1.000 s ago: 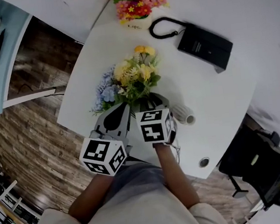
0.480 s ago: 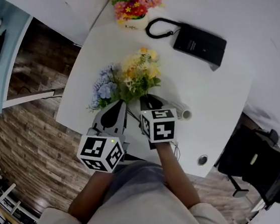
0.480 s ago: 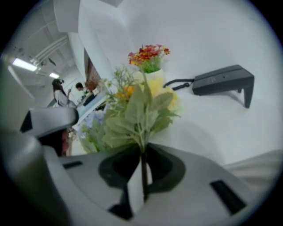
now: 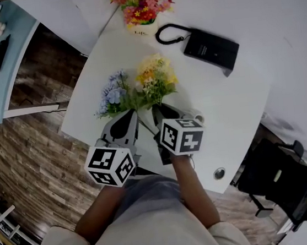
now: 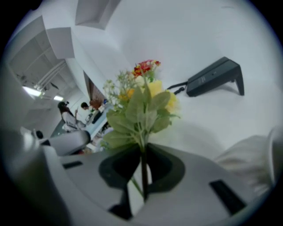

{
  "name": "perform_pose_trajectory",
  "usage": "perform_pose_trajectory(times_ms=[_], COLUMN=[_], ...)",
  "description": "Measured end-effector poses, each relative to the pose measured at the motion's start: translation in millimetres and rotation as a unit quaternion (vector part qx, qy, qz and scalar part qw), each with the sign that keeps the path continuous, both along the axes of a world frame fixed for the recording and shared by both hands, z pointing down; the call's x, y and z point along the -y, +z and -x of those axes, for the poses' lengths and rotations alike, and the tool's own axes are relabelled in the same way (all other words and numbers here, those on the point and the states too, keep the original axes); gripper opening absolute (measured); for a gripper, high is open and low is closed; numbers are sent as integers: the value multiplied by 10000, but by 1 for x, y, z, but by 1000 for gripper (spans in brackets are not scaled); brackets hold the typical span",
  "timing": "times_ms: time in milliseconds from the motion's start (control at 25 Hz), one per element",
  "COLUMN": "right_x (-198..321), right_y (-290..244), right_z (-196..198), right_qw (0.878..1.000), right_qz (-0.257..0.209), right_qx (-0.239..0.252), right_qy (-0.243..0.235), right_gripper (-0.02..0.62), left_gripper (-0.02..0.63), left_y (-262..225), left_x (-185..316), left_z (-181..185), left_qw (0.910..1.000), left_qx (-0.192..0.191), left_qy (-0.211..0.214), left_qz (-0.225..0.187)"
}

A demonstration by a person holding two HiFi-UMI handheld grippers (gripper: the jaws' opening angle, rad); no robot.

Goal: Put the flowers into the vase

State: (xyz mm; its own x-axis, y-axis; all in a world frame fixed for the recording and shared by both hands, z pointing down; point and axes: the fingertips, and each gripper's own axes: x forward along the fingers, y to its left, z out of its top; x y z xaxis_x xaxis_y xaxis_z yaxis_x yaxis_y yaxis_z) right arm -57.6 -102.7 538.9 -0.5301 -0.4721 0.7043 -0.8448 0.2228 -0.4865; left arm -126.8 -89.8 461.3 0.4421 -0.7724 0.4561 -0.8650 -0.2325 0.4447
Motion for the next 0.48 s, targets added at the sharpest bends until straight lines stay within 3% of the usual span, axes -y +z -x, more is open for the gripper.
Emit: perform_pose_trajectory(times_ms=[200, 480], right_x=[-4, -7], right_y=[-19, -56], right_z=[4, 3], right_qw=[9961, 9761], right_qz=[98, 58], right_qx=[838, 2059], right_qy=[262, 692], right_gripper=[58, 57], left_gripper=[20, 20], left_y=[-7, -19], left_x=[-4, -10], left_z=[0, -2], left_qw=[9999, 9996], left_qx=[4, 9], left_qy=[-52, -96], left_qz=[-114, -276])
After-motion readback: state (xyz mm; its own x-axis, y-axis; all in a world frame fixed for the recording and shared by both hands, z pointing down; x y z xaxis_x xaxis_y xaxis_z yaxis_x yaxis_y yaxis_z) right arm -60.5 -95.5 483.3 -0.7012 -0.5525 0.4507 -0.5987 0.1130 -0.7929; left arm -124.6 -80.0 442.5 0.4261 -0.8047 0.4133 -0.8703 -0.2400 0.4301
